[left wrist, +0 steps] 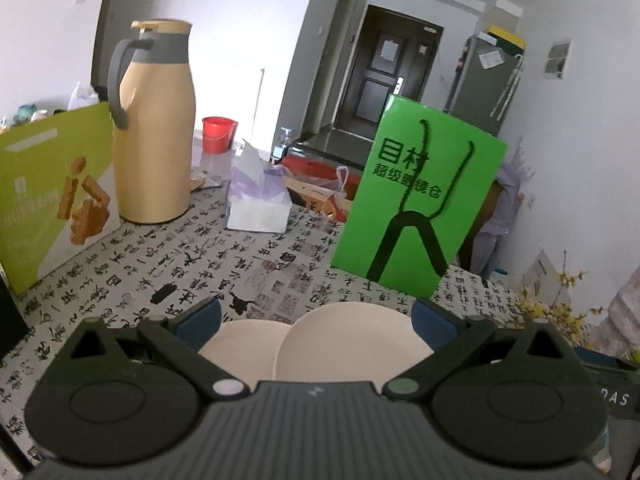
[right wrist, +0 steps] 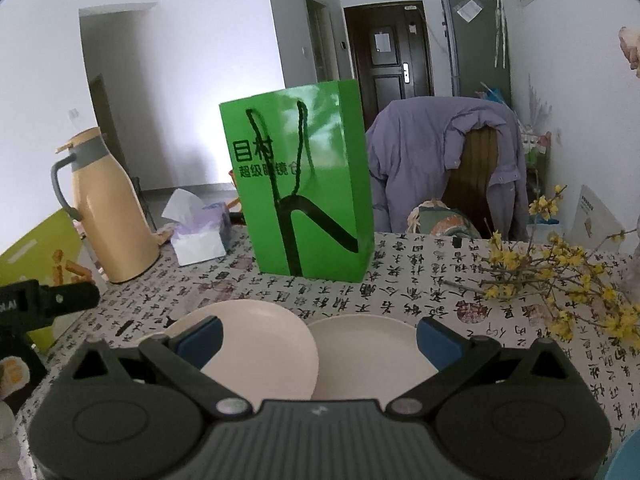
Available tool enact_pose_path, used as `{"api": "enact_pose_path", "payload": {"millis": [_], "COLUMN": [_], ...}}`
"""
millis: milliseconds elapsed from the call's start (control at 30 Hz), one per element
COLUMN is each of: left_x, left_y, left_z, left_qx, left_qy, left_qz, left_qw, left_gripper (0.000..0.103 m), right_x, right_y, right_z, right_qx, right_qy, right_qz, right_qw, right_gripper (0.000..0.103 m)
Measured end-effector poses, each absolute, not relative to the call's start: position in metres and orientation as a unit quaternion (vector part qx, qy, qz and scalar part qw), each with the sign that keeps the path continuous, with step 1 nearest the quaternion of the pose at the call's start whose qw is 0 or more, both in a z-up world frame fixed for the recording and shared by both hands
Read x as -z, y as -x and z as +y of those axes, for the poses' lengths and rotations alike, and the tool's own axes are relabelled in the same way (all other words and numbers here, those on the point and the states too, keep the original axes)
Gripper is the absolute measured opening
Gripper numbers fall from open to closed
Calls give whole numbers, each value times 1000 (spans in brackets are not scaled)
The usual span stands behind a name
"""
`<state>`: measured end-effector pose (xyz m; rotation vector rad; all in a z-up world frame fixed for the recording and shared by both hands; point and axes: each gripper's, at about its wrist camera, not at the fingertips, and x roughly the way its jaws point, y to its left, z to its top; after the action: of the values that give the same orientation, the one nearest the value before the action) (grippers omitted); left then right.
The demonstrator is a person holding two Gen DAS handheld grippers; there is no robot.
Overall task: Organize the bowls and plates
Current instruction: 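Move both grippers forward over the blue bowls toward the overlapping cream plates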
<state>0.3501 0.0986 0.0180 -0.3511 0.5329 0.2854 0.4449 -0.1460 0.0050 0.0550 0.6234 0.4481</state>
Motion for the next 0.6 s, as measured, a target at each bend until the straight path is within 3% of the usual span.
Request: {"api": "enact_pose_path", "payload": {"millis": [600], "left_x": [20], "left_y": [-380], "left_z": [124], "left_qx": [-170], "left_qy": [221], "left_qz": [293], "left_qw": [914], "left_gripper": [103], "right_x": [13], "right_y": [-473], "right_z": [-126], "right_qx": [-209], "right_qy": [-5], "right_qz": [343], "right_qw": [916], "right_gripper": [103]}}
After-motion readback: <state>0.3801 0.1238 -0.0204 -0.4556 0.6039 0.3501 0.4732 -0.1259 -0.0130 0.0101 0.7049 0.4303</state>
